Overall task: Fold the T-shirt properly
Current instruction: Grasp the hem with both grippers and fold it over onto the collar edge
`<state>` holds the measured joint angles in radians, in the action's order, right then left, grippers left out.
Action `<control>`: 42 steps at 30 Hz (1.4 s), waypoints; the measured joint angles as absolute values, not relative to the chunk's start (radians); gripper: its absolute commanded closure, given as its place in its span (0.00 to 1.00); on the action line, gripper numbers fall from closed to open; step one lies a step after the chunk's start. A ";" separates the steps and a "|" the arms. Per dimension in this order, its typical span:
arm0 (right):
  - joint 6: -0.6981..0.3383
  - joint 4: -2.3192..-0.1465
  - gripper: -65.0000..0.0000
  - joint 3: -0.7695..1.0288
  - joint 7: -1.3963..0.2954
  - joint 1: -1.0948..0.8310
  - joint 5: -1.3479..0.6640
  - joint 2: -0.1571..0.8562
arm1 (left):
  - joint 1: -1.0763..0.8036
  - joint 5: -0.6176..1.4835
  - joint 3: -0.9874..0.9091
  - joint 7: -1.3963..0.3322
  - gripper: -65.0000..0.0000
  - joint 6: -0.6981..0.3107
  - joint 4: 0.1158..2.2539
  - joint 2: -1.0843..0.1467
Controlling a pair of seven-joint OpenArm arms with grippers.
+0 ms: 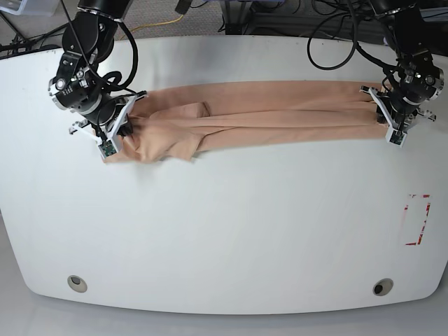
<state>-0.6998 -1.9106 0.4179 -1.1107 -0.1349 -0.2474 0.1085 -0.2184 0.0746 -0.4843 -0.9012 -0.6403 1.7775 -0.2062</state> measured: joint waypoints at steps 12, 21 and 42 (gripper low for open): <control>-0.700 -1.912 0.38 0.471 -1.113 -0.196 -0.242 0.075 | -0.220 0.068 -0.483 -0.958 0.41 -0.656 1.779 -0.208; -0.699 -1.994 0.27 0.576 -1.167 -0.176 -0.347 0.061 | -0.138 0.064 -0.548 -1.068 0.41 -0.700 1.939 -0.189; -0.696 -1.612 0.72 0.522 -1.153 -0.019 -0.579 0.053 | -0.128 0.014 -0.461 -1.091 0.41 -0.699 1.715 -0.106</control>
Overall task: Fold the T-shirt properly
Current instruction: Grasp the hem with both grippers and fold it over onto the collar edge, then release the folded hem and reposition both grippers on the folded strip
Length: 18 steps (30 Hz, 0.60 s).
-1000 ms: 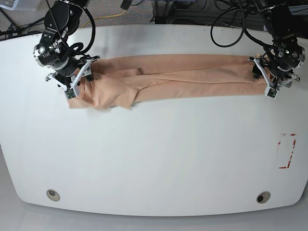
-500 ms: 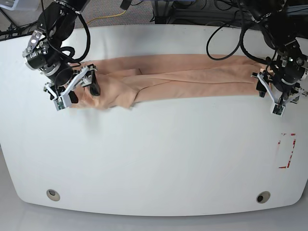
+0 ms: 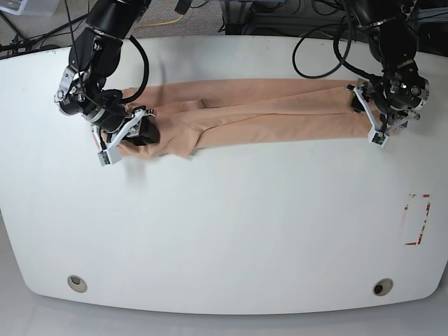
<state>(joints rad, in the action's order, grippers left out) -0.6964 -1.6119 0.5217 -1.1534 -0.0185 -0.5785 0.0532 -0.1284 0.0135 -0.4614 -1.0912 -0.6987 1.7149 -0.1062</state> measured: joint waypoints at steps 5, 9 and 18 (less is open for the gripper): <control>-0.696 -1.514 0.72 0.526 -1.080 -0.019 -0.582 0.173 | -0.155 0.043 -0.461 -1.016 0.41 -0.698 1.682 -0.148; -0.698 -1.403 0.72 0.524 -1.021 -0.022 -0.584 0.264 | -0.154 0.052 -0.466 -0.935 0.41 -0.698 1.628 -0.168; -0.700 -1.349 0.73 0.527 -0.961 -0.025 -0.566 0.368 | -0.118 0.038 -0.460 -0.960 0.41 -0.704 1.629 -0.182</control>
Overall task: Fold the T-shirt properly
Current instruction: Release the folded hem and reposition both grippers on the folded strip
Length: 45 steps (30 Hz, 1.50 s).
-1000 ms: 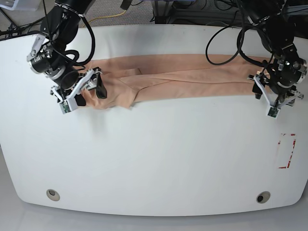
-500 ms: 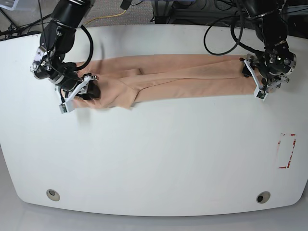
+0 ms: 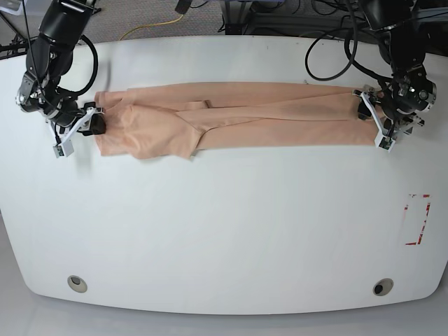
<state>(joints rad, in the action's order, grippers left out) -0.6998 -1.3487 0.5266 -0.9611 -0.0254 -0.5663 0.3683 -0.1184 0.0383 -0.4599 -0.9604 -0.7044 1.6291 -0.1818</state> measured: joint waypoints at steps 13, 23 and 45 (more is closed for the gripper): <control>-0.699 -1.777 0.72 0.588 -1.223 -0.067 -0.736 0.252 | 0.002 0.170 -0.704 -1.186 0.39 -0.700 1.735 -0.151; -0.697 -1.716 0.73 0.390 -1.189 -0.067 -0.577 0.140 | 0.015 0.356 -0.759 -1.270 0.24 -0.697 1.678 -0.179; -0.696 -1.687 0.73 0.306 -1.110 -0.067 -0.475 0.130 | 0.013 0.447 -0.810 -1.140 0.24 -0.698 1.296 -0.295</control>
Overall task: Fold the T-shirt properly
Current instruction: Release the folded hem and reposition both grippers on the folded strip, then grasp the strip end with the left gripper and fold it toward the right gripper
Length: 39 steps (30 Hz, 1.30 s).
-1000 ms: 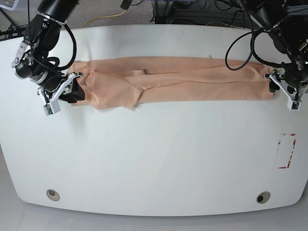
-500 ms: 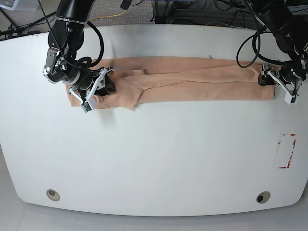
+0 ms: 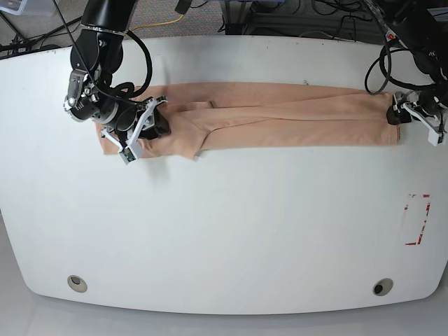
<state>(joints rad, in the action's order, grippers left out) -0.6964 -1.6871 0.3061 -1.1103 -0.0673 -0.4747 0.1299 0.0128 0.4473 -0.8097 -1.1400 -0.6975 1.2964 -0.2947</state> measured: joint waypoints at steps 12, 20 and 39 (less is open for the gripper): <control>-0.696 -1.687 0.73 0.307 -1.108 -0.078 -0.475 0.130 | 0.017 0.471 -0.682 -1.133 0.58 -0.698 1.285 -0.294; -0.696 -1.687 0.74 0.307 -1.101 -0.081 -0.475 0.130 | 0.013 0.484 -0.722 -1.137 0.98 -0.698 1.284 -0.261; -0.699 -1.503 0.74 0.306 -0.968 -0.067 -0.501 0.142 | -0.102 0.430 -0.497 -1.255 0.98 -0.697 1.860 -0.165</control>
<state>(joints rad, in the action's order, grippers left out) -0.6994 -1.5028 0.3061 -0.9684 -0.0666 -0.5014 0.1421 -0.1017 0.4301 -0.4969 -1.2552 -0.6971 1.8595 -0.1650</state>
